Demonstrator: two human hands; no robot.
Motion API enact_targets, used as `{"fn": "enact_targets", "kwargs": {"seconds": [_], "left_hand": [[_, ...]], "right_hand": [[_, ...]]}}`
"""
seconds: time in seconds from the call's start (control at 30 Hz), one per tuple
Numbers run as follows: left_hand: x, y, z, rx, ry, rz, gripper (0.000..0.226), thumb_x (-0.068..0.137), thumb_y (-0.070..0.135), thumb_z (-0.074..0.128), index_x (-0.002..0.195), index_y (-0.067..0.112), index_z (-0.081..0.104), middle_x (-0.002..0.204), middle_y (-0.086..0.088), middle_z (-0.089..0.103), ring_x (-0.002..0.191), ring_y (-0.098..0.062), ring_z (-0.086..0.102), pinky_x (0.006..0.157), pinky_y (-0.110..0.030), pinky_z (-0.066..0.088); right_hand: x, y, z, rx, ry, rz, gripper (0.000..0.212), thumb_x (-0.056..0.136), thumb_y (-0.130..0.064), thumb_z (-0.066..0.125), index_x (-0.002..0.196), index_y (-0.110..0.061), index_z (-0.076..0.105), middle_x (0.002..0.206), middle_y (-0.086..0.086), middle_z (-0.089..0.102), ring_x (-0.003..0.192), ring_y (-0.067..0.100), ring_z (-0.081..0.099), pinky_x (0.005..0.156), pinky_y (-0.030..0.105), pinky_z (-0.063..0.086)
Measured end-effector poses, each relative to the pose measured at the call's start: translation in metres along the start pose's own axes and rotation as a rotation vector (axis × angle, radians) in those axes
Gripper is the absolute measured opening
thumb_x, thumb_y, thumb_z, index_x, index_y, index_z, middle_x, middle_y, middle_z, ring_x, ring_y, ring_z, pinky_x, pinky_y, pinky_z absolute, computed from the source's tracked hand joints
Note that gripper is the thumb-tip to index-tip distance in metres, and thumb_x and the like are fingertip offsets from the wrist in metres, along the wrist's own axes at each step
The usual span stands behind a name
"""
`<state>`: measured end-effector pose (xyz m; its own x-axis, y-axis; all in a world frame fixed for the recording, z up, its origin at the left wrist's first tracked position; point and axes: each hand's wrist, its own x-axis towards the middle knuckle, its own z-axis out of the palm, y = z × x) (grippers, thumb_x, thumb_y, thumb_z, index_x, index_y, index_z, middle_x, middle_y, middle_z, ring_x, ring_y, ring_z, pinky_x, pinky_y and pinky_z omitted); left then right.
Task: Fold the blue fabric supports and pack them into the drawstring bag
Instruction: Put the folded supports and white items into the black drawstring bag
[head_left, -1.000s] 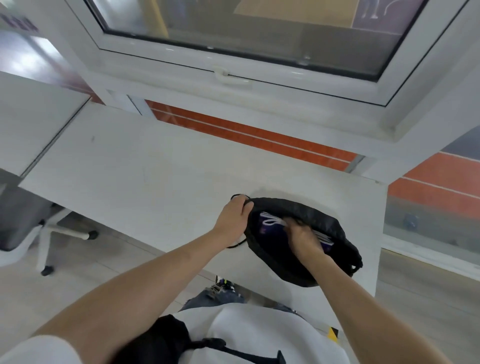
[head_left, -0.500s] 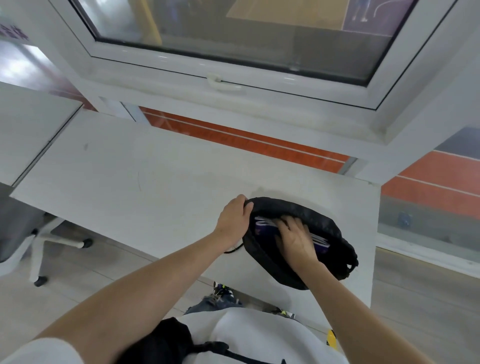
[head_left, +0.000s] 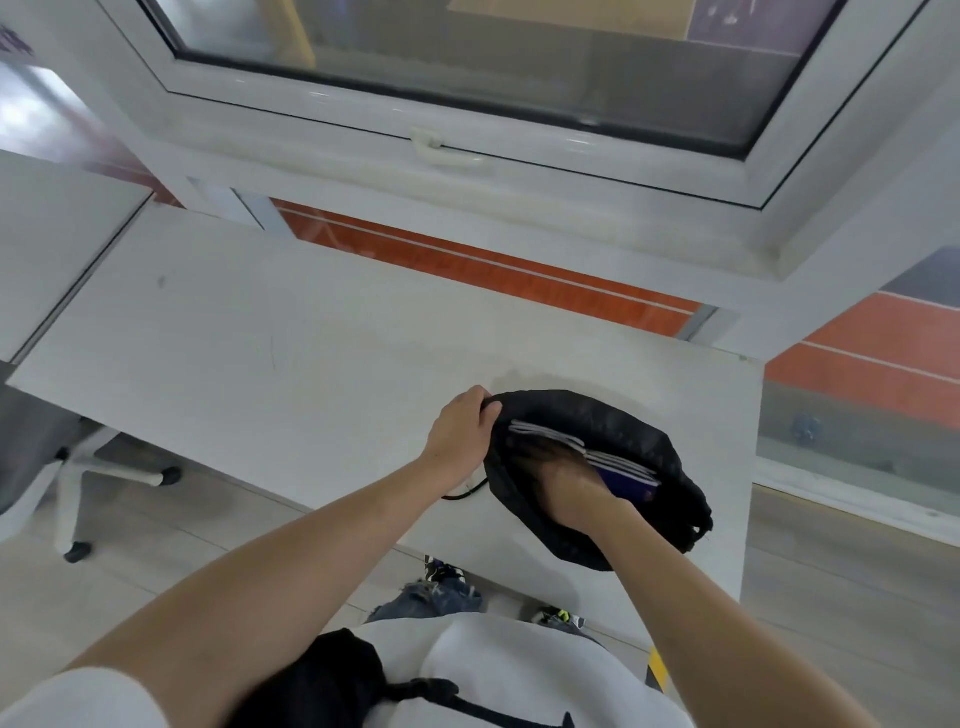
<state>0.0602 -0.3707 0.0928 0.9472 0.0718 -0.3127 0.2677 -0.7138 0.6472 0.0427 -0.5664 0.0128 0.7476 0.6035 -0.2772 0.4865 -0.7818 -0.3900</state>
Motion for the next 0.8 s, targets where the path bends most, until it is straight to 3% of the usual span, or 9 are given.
{"fn": "enact_targets", "kwargs": {"seconds": [0.13, 0.2, 0.33, 0.4, 0.47, 0.57, 0.67, 0.73, 0.8], "left_hand": [[0.006, 0.000, 0.001, -0.028, -0.003, -0.010, 0.022, 0.106, 0.034, 0.041, 0.100, 0.018, 0.055, 0.095, 0.004, 0.063, 0.087, -0.018, 0.060, 0.072, -0.036, 0.049], [0.008, 0.001, 0.003, -0.041, -0.001, -0.017, 0.021, 0.106, 0.035, 0.040, 0.099, 0.020, 0.054, 0.094, 0.004, 0.063, 0.086, -0.019, 0.060, 0.069, -0.034, 0.047], [0.007, 0.002, 0.007, -0.065, 0.009, -0.050, 0.019, 0.106, 0.038, 0.042, 0.104, 0.021, 0.049, 0.091, 0.003, 0.063, 0.081, -0.018, 0.062, 0.062, -0.031, 0.043], [0.007, 0.001, 0.009, -0.020, -0.012, -0.076, 0.023, 0.106, 0.040, 0.041, 0.105, 0.019, 0.048, 0.090, 0.002, 0.063, 0.079, -0.018, 0.062, 0.060, -0.031, 0.041], [0.007, 0.000, 0.010, 0.044, -0.057, -0.108, 0.030, 0.107, 0.044, 0.037, 0.105, 0.017, 0.051, 0.090, 0.000, 0.064, 0.080, -0.020, 0.062, 0.062, -0.034, 0.042], [0.009, -0.001, 0.008, 0.087, -0.096, -0.093, 0.038, 0.107, 0.045, 0.032, 0.097, 0.016, 0.056, 0.088, -0.002, 0.066, 0.082, -0.025, 0.063, 0.070, -0.039, 0.049], [0.012, 0.002, 0.003, 0.026, -0.099, -0.111, 0.043, 0.106, 0.048, 0.032, 0.089, 0.014, 0.053, 0.084, -0.007, 0.066, 0.077, -0.028, 0.065, 0.067, -0.041, 0.051], [0.014, 0.006, -0.001, -0.002, -0.107, -0.103, 0.045, 0.106, 0.050, 0.031, 0.090, 0.015, 0.055, 0.085, -0.007, 0.067, 0.078, -0.027, 0.066, 0.071, -0.043, 0.053], [0.017, 0.014, -0.008, -0.021, -0.110, -0.084, 0.046, 0.106, 0.049, 0.031, 0.090, 0.015, 0.057, 0.086, -0.005, 0.067, 0.079, -0.024, 0.066, 0.071, -0.040, 0.052]], "right_hand": [[-0.024, -0.001, -0.015, 0.227, 0.184, 0.084, 0.043, 0.101, -0.021, 0.050, 0.143, -0.029, 0.056, 0.144, -0.004, 0.060, 0.131, 0.023, 0.055, 0.108, 0.041, 0.048], [-0.045, -0.001, -0.025, 0.254, 0.359, 0.113, 0.034, 0.102, -0.017, 0.054, 0.134, -0.022, 0.063, 0.131, -0.002, 0.066, 0.118, 0.022, 0.061, 0.098, 0.040, 0.053], [-0.095, 0.013, -0.044, 0.221, 0.768, 0.243, 0.017, 0.097, -0.003, 0.064, 0.111, -0.009, 0.071, 0.104, 0.000, 0.072, 0.096, 0.020, 0.065, 0.082, 0.035, 0.056], [-0.118, 0.026, -0.049, 0.223, 0.850, 0.383, 0.014, 0.096, -0.003, 0.065, 0.108, -0.008, 0.070, 0.102, 0.001, 0.071, 0.095, 0.021, 0.063, 0.081, 0.038, 0.055], [-0.134, 0.040, -0.049, 0.267, 0.813, 0.535, 0.017, 0.097, -0.012, 0.066, 0.114, -0.011, 0.066, 0.109, 0.000, 0.067, 0.104, 0.020, 0.059, 0.089, 0.041, 0.053], [-0.146, 0.064, -0.038, 0.437, 0.525, 0.779, 0.038, 0.096, -0.043, 0.066, 0.127, -0.022, 0.056, 0.117, -0.006, 0.062, 0.107, 0.016, 0.059, 0.094, 0.040, 0.053], [-0.145, 0.068, -0.036, 0.511, 0.276, 0.879, 0.022, 0.098, -0.049, 0.056, 0.093, -0.027, 0.057, 0.085, -0.003, 0.066, 0.079, 0.024, 0.065, 0.072, 0.044, 0.058], [-0.142, 0.064, -0.041, 0.526, 0.344, 0.857, 0.032, 0.103, -0.038, 0.051, 0.075, -0.023, 0.051, 0.071, 0.000, 0.061, 0.070, 0.030, 0.060, 0.065, 0.046, 0.055], [-0.140, 0.058, -0.056, 0.587, 0.466, 0.839, 0.038, 0.104, -0.035, 0.051, 0.071, -0.017, 0.050, 0.066, 0.002, 0.060, 0.066, 0.032, 0.058, 0.062, 0.045, 0.050]]}}
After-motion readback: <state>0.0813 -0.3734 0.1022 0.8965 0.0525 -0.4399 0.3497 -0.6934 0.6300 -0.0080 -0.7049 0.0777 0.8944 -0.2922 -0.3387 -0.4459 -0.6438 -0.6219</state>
